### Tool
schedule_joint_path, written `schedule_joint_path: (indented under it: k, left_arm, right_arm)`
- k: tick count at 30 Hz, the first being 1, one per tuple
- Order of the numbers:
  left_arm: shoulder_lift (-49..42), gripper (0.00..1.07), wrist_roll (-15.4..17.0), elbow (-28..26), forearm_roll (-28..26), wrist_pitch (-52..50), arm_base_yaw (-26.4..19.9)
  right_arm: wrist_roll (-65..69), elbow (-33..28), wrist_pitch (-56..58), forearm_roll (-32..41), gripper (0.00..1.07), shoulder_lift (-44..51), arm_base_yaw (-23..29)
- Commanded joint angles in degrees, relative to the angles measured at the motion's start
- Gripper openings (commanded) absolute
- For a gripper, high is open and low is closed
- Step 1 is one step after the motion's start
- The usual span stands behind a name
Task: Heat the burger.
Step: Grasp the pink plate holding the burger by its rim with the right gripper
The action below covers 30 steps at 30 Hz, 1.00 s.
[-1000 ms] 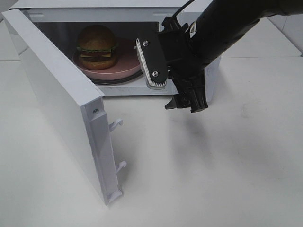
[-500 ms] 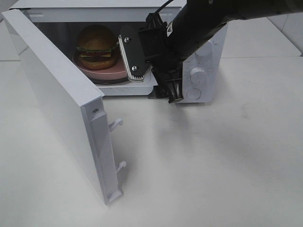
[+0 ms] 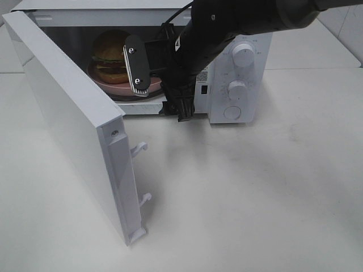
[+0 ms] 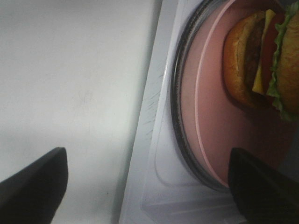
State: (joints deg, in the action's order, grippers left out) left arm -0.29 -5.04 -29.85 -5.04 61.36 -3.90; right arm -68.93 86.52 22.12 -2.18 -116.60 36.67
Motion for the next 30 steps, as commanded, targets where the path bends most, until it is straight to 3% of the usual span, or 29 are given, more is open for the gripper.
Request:
schedule_joint_path:
  k: [1,30]
  left_arm:
    - [-0.97,1.01,0.23,0.23,-0.06,-0.11,-0.06]
    - [-0.97,1.01,0.23,0.23,-0.06,-0.11,-0.06]
  right_arm:
    - [2.29,3.44,0.17,-0.57,0.88,-3.09,0.17]
    - [6.93,27.85,7.73,-2.64,0.84,-20.23,-0.69]
